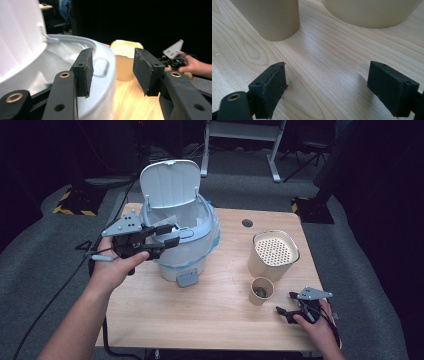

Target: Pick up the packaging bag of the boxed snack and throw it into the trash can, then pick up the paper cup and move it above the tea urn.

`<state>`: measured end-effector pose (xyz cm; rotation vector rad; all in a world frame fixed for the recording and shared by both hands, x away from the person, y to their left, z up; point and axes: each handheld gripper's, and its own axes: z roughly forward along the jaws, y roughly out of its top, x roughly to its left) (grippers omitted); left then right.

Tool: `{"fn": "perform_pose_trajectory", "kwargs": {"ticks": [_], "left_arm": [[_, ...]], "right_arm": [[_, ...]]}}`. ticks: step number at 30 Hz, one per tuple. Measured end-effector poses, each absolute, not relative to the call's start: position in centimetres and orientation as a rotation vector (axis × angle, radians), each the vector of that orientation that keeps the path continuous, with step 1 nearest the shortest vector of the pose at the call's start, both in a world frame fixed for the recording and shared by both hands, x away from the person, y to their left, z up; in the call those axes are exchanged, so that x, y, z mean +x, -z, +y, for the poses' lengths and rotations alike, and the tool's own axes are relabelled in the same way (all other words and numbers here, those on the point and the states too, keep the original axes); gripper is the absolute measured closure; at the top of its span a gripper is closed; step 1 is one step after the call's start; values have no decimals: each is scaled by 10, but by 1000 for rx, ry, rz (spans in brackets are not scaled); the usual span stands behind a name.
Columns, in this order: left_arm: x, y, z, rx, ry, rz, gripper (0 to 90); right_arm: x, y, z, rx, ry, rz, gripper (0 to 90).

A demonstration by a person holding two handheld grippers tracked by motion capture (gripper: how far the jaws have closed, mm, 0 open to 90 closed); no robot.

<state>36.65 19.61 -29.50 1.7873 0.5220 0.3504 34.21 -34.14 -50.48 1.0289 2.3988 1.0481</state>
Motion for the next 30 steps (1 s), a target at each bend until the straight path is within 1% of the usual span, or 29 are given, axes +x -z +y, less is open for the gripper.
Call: {"fn": "perform_pose_trajectory", "kwargs": {"ticks": [7,17,20,25,27,30], "left_arm": [[351,320,194,1809,-310,510,484],[336,360,192,1862,-301,517,449],[333,373,191,1894,-279,520,428],[331,395,193,1883,-220,544,421],[332,401,195,1912,-230,555,417],[333,414,198,1882,-163,588,403]], "right_arm": [[342,505,-341,1030,-1048,2399,154],[341,504,-341,1031,-1047,2399,167],[340,504,-341,1034,-1050,2398,167],[340,504,-341,1032,-1048,2400,162],[340,504,-341,1030,-1047,2402,159],[340,504,-341,1030,-1047,2402,159]]}}
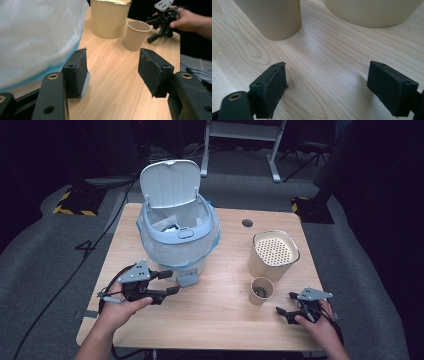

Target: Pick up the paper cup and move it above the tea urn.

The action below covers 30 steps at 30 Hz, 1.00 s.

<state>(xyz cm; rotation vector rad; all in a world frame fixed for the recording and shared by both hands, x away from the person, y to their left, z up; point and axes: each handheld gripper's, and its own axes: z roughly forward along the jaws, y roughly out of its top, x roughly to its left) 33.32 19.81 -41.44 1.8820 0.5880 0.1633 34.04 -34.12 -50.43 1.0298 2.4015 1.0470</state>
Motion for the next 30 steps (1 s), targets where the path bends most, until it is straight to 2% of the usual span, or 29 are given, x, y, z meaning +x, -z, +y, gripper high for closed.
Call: {"fn": "perform_pose_trajectory", "kwargs": {"ticks": [8,11,17,22,24,26,30], "left_arm": [[339,446,201,1956,-158,644,392],[342,458,199,2031,-206,651,388],[349,484,196,2158,-211,693,380],[352,495,199,2178,-201,742,364],[353,498,198,2197,-215,757,350],[354,502,196,2243,-240,764,331],[354,504,194,2249,-284,778,270]], "right_arm": [[341,504,-341,1033,-1045,2401,154],[341,504,-341,1033,-1045,2401,154],[340,504,-341,1036,-1044,2399,155],[339,504,-342,1043,-1048,2395,163],[338,503,-342,1045,-1041,2405,190],[336,499,-341,1054,-1032,2433,258],[333,492,-337,1023,-1106,2436,243]]}}
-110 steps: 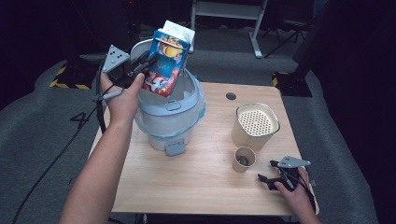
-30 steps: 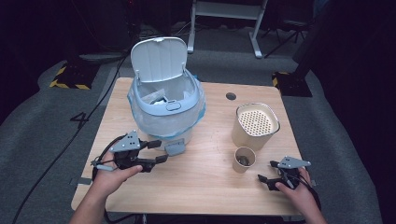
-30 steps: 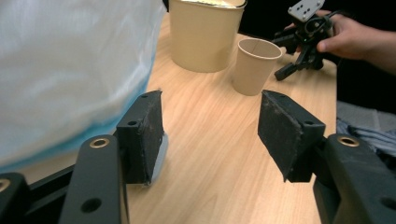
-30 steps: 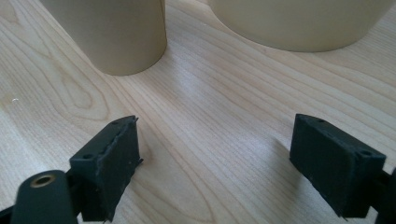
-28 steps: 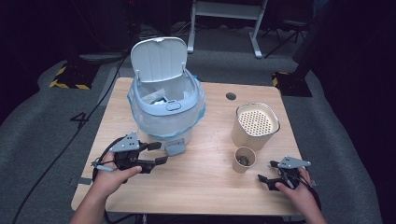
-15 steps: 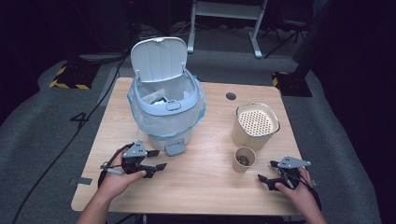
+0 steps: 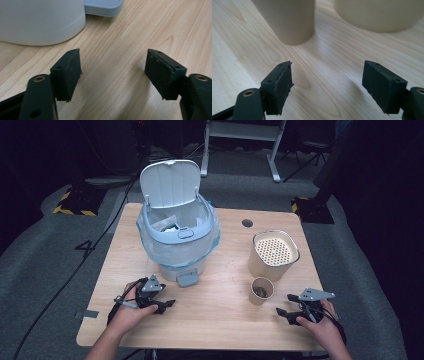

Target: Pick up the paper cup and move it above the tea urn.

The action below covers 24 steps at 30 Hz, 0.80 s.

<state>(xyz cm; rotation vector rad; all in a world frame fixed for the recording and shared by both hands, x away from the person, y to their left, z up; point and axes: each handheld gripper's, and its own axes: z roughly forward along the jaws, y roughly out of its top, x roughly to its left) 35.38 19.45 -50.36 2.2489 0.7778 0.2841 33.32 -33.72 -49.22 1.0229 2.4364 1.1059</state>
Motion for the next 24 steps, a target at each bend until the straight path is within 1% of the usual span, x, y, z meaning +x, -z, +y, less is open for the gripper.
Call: {"fn": "perform_pose_trajectory", "kwargs": {"ticks": [2,5,10,21,24], "left_arm": [[353,504,195,2251,-301,801,225],[352,504,195,2247,-310,822,205],[351,504,195,2241,-317,843,200],[349,504,195,2244,-321,843,200],[349,504,195,2244,-321,844,200]], "right_arm": [[333,489,-333,989,-1134,2446,226],[335,485,-326,954,-1166,2440,208],[341,483,-314,961,-1259,2405,196],[354,485,-288,820,-1322,2439,214],[358,488,-283,810,-1341,2445,232]]}}
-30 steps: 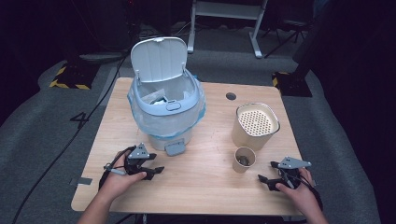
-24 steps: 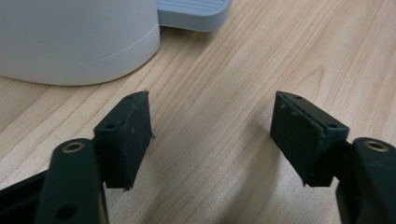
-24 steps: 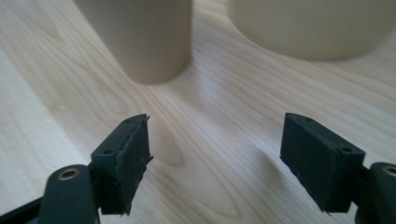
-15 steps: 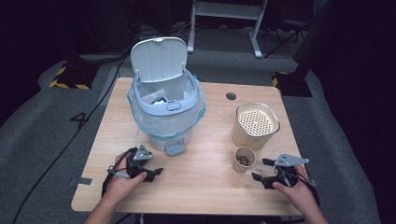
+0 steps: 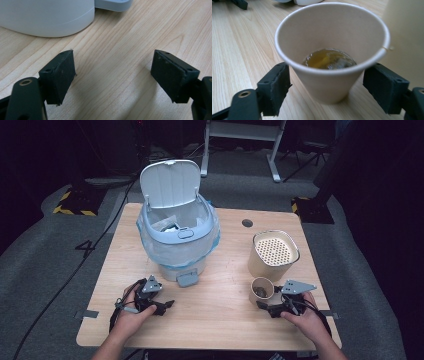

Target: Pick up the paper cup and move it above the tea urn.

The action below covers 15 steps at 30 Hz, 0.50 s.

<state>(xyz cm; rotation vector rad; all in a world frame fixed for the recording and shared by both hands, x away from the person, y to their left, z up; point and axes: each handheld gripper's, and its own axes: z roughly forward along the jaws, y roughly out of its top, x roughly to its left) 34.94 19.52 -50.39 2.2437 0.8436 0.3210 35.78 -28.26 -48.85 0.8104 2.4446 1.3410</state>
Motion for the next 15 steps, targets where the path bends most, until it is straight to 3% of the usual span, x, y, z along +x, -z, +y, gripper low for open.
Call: {"fn": "perform_pose_trajectory", "kwargs": {"ticks": [15], "left_arm": [[349,504,195,2243,-321,844,200]], "right_arm": [[366,499,-273,795,-1400,2411,289]]}}
